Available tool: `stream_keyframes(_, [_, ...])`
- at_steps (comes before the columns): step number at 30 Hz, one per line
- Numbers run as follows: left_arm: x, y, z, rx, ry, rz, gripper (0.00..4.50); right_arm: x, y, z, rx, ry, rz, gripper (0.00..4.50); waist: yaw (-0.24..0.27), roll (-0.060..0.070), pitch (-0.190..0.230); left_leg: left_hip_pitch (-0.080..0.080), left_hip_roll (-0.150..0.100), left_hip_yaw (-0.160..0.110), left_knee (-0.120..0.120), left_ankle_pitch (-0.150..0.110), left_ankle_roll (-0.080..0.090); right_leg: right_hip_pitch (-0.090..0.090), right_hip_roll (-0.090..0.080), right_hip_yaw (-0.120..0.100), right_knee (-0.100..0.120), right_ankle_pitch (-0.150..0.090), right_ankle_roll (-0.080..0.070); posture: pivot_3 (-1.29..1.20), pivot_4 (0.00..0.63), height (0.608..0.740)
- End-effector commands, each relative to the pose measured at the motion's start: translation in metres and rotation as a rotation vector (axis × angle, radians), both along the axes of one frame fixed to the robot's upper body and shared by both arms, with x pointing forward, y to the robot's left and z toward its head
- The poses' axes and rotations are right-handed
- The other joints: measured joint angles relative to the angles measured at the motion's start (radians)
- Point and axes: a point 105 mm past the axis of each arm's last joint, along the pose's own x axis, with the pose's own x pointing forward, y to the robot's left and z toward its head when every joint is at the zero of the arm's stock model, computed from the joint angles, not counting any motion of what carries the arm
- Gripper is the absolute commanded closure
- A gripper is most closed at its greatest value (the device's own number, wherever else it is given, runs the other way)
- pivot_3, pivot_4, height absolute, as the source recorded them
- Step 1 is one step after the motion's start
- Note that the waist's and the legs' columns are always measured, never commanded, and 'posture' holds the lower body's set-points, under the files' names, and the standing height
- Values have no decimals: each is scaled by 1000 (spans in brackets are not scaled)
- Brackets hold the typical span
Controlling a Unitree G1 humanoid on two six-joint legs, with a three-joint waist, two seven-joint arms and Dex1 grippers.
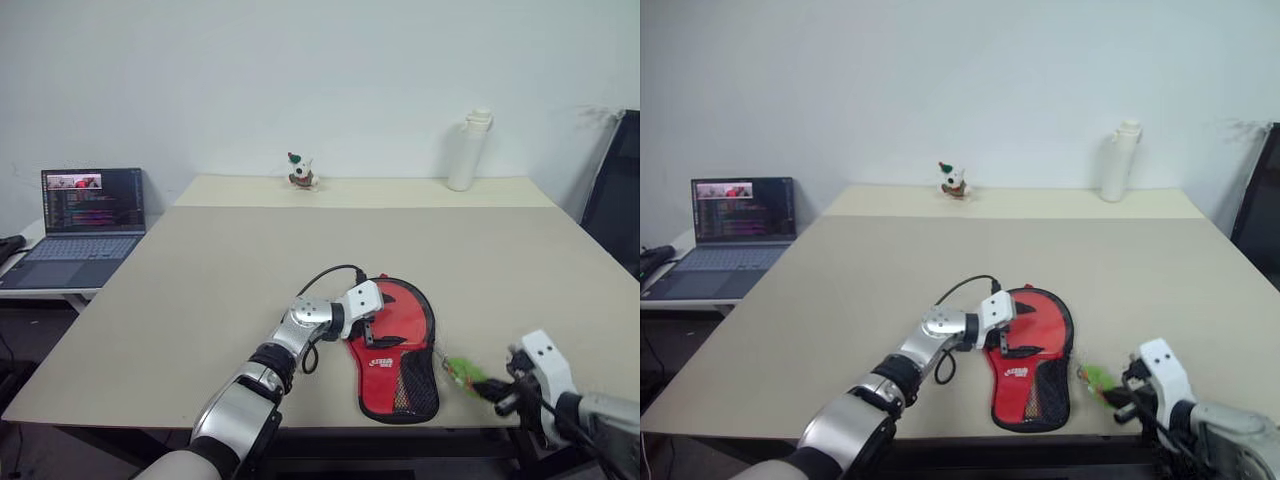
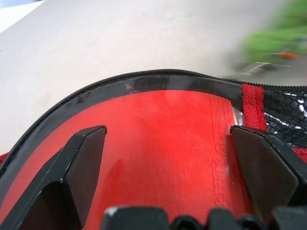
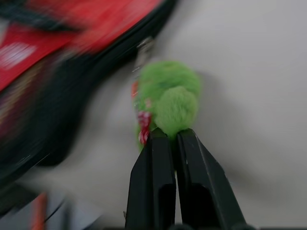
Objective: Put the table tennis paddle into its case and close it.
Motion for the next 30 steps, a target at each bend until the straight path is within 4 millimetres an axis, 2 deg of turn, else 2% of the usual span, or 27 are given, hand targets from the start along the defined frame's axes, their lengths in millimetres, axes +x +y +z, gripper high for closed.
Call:
stream_keyframes(1, [-5, 6, -28, 103, 49, 15, 0, -27, 8, -1, 15, 64, 80, 4442, 2, -2, -1, 0, 0, 0, 0, 0, 0, 0, 0, 0, 0, 0, 0, 0, 150, 740])
stream_keyframes(7, [-4, 6, -28, 109, 42, 20, 0, -71, 30, 0, 111, 187, 293, 4442, 2, -5, -2, 0, 0, 0, -1, 0, 0, 0, -1, 0, -1, 0, 0, 0, 150, 740])
stream_keyframes(10, [-3, 7, -28, 111, 39, 25, 0, -83, 38, 1, 145, 217, 362, 4442, 2, -9, -5, 1, 0, -1, -1, 0, 0, 0, -1, 0, -1, 0, 0, 0, 150, 740])
stream_keyframes(13, [-3, 9, -29, 114, 38, 29, 0, -85, 40, 2, 162, 214, 379, 4442, 2, -10, -5, 1, 0, -1, -1, 0, 0, 0, -1, 0, -2, -1, 0, 0, 150, 740])
stream_keyframes(17, [-3, 10, -29, 115, 35, 32, 0, -76, 39, -1, 144, 192, 359, 4442, 1, -11, -6, 1, 0, -1, -1, 0, 0, 0, -1, -1, -2, -1, 0, 0, 150, 740])
stream_keyframes(21, [-5, 9, -30, 110, 35, 27, 0, -75, 44, 4, 184, 183, 398, 4442, 1, -12, -5, 1, 0, -1, -1, 0, 0, 0, -1, -1, -3, -1, 0, 0, 150, 740])
stream_keyframes(24, [-6, 8, -31, 104, 35, 23, 0, -72, 46, 11, 205, 153, 421, 3845, 1, -12, -5, 1, 1, -1, -1, 0, 0, 0, -1, -1, -3, -1, 0, 0, 150, 740])
stream_keyframes(30, [-7, 4, -28, 87, 25, 11, 0, -44, 39, 36, 280, 39, 382, 1886, 1, -12, -5, 0, 1, -1, -1, 0, 0, 0, -1, 0, -4, -1, 0, 0, 150, 740])
